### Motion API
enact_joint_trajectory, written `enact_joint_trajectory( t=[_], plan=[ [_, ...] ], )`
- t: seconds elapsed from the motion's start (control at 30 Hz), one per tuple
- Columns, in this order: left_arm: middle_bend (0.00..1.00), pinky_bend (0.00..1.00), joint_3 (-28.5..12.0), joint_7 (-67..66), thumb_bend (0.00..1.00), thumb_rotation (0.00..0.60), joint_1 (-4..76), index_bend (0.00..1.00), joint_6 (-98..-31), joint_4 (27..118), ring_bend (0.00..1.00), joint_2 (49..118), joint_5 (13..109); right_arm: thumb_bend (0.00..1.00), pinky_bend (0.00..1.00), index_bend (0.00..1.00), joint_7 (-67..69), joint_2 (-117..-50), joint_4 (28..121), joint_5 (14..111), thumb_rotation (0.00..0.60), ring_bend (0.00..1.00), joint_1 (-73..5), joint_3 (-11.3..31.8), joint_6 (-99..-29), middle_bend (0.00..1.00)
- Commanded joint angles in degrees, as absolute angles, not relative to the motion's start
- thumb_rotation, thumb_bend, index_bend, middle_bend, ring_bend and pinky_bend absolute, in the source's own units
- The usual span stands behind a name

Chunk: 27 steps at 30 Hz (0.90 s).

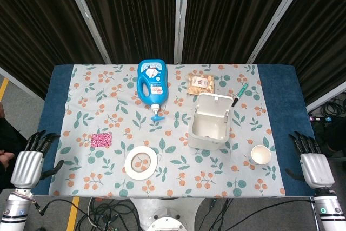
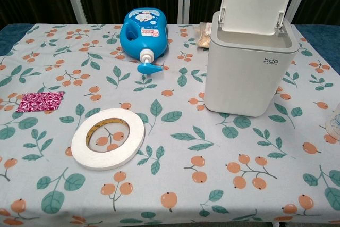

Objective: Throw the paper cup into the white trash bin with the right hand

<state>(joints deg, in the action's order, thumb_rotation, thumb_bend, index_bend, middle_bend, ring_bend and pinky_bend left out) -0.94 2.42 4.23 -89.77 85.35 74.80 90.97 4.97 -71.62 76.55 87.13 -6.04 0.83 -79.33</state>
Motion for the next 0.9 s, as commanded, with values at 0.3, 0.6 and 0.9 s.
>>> enact_joint_trajectory(
  t=[0.3, 0.6, 0.9],
  plan=[
    [0.19, 0.11, -1.0, 2.8, 0.24, 0.6, 4.2, 0.22, -89.6, 85.2, 0.08, 74.8, 90.7, 0.04, 0.0, 0.0, 3.9, -72.3, 77.7, 88.0, 0.6, 0.0, -7.1, 0.5, -78.4, 0.0],
    [0.19, 0.11, -0.6, 3.3, 0.24, 0.6, 3.8, 0.22, -89.8, 84.4, 0.08, 75.0, 90.8, 0.04, 0.0, 0.0, 0.3, -73.8, 80.2, 89.6, 0.6, 0.0, -10.6, 0.5, -74.6, 0.0],
    [0.2, 0.11, -0.6, 4.0, 0.24, 0.6, 3.8, 0.22, -89.9, 83.5, 0.08, 75.3, 90.8, 0.06, 0.16, 0.0, -6.7, -74.9, 84.8, 86.6, 0.6, 0.0, -13.1, 1.1, -69.6, 0.07]
  ],
)
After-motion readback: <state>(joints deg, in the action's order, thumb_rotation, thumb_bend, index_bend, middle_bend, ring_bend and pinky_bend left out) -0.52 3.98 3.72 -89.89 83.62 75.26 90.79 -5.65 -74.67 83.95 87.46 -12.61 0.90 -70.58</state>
